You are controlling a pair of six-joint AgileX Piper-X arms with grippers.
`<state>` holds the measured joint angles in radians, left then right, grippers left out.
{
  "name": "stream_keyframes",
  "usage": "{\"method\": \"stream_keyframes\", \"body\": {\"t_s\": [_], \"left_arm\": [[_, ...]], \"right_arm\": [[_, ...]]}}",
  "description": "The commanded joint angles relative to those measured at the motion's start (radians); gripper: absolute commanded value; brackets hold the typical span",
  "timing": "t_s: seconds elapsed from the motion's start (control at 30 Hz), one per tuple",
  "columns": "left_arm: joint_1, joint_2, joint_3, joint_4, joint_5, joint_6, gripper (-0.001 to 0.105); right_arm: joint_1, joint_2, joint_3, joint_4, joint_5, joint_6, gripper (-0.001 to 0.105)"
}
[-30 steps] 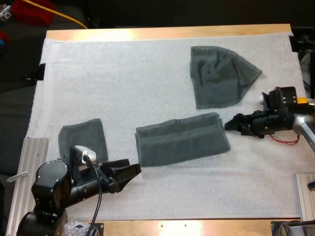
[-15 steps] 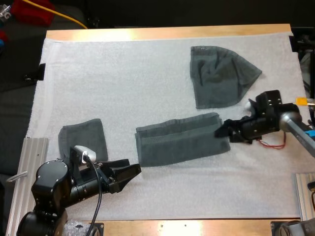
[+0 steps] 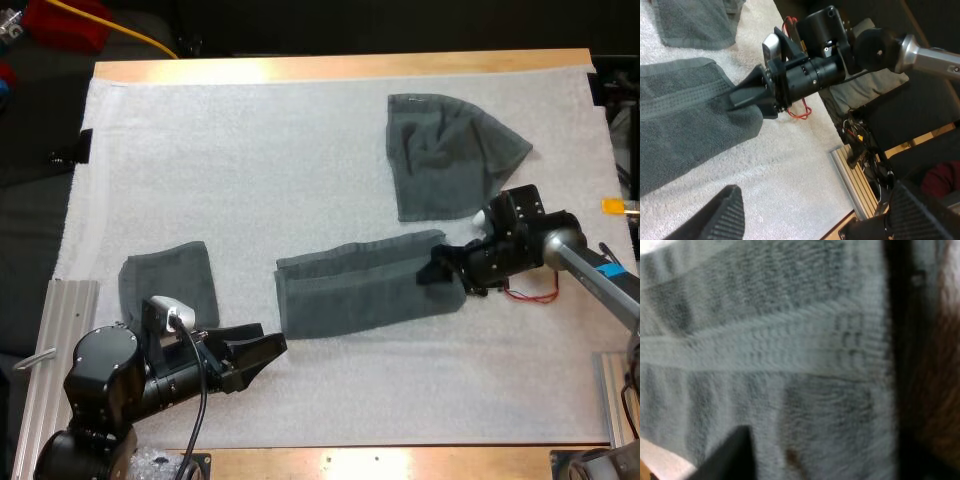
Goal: Pick towel from pile, fold and stack
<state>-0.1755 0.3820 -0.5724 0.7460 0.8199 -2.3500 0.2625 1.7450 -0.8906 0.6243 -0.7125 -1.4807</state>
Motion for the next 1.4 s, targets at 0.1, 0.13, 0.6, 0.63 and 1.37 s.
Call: {"method": "stream_keyframes", "body": {"t_s": [0.1, 0.13, 0.6, 0.63, 1.37], "left_arm": [[0.002, -0.003, -0.008, 0.009, 0.007, -0.009, 0.06], [0.002, -0.003, -0.008, 0.019, 0.005, -0.007, 0.06], [0.002, -0.003, -0.006, 0.203, -0.047, 0.083, 0.06], [0.002, -0.003, -0.006, 0.21, -0.047, 0.083, 0.06], [0.002, -0.003, -0.006, 0.296, -0.106, 0.133, 0.06]], "right_arm": [[0.013, -0.019, 0.015, 0.086, 0.089, -0.013, 0.011], [0.016, -0.036, 0.015, 0.104, 0.151, -0.02, 0.004], [0.021, -0.292, 0.015, 0.403, 0.808, -0.107, 0.0], [0.021, -0.305, 0.015, 0.422, 0.843, -0.122, 0.0], [0.096, -0.461, -0.019, 0.491, 0.788, -0.098, 0.003]]}}
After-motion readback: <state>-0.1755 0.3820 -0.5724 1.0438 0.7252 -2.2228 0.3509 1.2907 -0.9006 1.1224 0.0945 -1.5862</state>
